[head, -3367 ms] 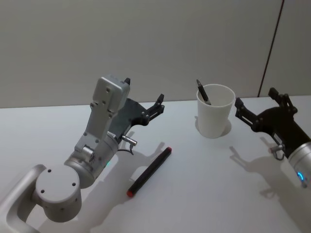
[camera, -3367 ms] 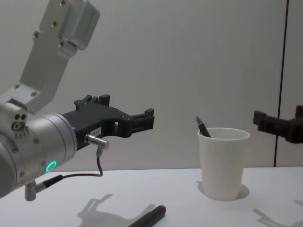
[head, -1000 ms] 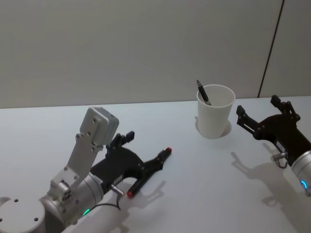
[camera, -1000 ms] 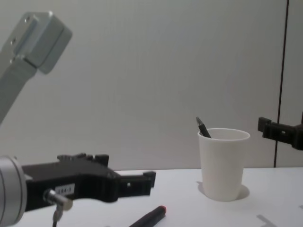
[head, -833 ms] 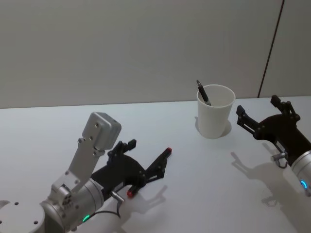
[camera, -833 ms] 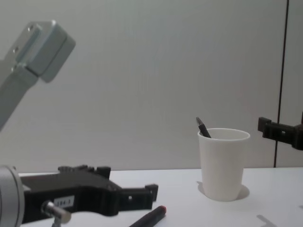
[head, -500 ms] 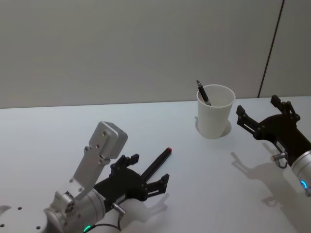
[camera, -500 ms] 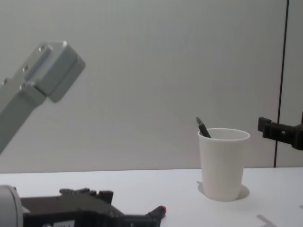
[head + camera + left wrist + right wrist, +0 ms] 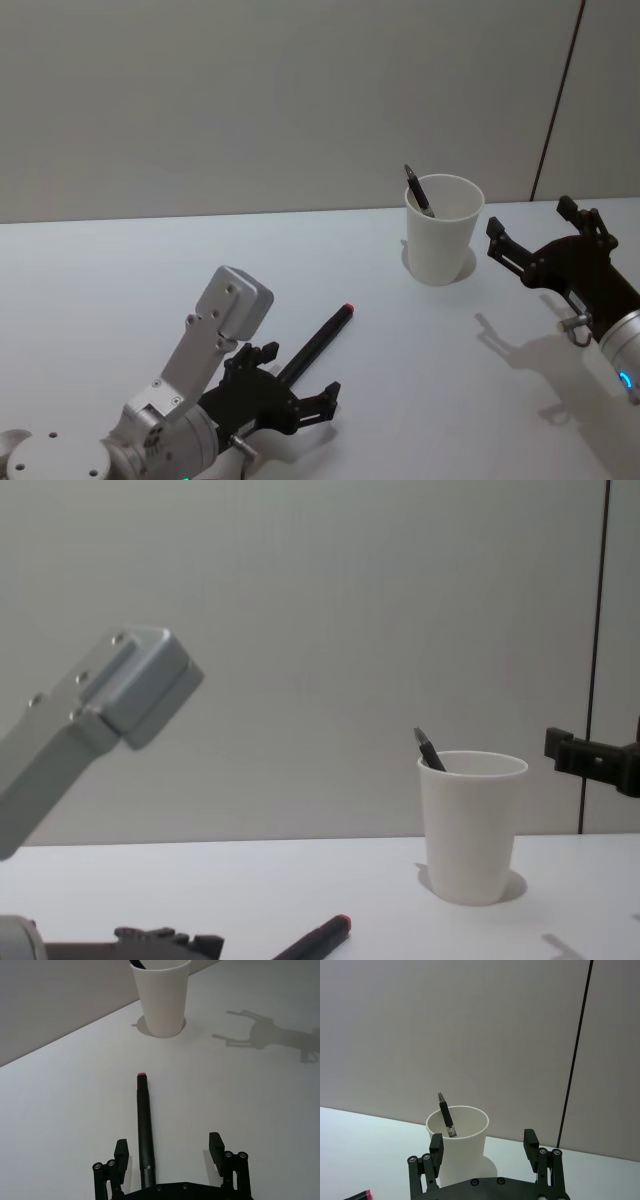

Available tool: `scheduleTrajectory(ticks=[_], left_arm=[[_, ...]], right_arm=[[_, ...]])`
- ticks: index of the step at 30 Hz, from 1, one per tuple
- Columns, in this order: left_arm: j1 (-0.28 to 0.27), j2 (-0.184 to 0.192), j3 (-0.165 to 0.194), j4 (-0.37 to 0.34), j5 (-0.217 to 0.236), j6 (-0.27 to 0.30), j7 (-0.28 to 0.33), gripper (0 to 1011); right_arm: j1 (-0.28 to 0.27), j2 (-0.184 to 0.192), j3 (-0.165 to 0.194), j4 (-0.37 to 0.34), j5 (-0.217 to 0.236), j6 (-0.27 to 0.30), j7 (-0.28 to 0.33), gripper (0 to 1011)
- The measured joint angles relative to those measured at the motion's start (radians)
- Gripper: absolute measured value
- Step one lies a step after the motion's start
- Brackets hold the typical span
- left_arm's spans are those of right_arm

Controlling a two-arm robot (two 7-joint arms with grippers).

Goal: Place the pen into the pen holder.

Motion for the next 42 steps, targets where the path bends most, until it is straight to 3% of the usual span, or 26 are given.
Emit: scheduleTrajectory(ticks=[18, 42], left_arm=[[-0.015, -0.037, 0.0, 0.03, 0.012, 0.074, 0.042, 1001], [-0.023, -0.056, -0.002, 0.044, 0.024, 0.095, 0.049, 1001]], right_arm=[[0.0, 0.0, 0.0, 0.0, 0.0, 0.0, 0.0, 1001], [0.0, 0.0, 0.0, 0.0, 0.0, 0.0, 0.0, 1001]])
